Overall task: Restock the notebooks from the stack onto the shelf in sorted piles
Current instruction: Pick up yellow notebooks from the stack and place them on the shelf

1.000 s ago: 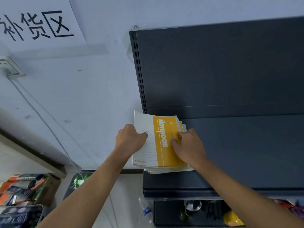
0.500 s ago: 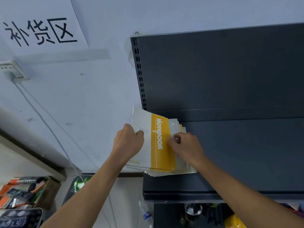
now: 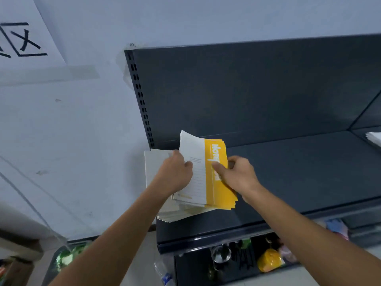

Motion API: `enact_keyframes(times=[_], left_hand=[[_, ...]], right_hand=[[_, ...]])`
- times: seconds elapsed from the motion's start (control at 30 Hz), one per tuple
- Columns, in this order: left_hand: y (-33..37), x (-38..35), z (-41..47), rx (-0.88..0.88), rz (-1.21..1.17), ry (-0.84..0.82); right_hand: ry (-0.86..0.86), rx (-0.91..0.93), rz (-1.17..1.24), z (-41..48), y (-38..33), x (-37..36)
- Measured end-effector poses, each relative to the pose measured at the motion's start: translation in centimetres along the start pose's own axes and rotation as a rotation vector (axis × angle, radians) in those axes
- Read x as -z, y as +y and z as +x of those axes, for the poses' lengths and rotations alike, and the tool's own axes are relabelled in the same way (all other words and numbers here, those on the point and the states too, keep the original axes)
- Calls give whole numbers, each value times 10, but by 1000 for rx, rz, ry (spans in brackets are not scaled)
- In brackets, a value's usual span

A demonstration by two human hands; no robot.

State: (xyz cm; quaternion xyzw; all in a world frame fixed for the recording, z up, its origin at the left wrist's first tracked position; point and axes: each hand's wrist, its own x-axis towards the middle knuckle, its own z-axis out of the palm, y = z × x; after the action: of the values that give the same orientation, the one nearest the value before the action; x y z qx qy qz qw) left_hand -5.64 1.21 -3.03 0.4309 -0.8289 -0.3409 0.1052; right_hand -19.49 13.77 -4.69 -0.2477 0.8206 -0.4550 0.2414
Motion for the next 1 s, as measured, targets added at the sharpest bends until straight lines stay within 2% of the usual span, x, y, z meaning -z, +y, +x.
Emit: enact_keyframes(times=[0.17, 0.47, 0.8, 1.0], left_hand=[[43, -46, 8, -128, 161, -18], [154, -138, 6, -362, 109, -97], [330, -296, -28, -459, 105, -265], [412, -377, -53, -540, 104, -282]], right_hand=[[103, -84, -4, -4, 30, 63], [313, -131, -128, -15, 94, 190], [521, -238, -59, -36, 213, 385], [611, -269, -168, -47, 267, 475]])
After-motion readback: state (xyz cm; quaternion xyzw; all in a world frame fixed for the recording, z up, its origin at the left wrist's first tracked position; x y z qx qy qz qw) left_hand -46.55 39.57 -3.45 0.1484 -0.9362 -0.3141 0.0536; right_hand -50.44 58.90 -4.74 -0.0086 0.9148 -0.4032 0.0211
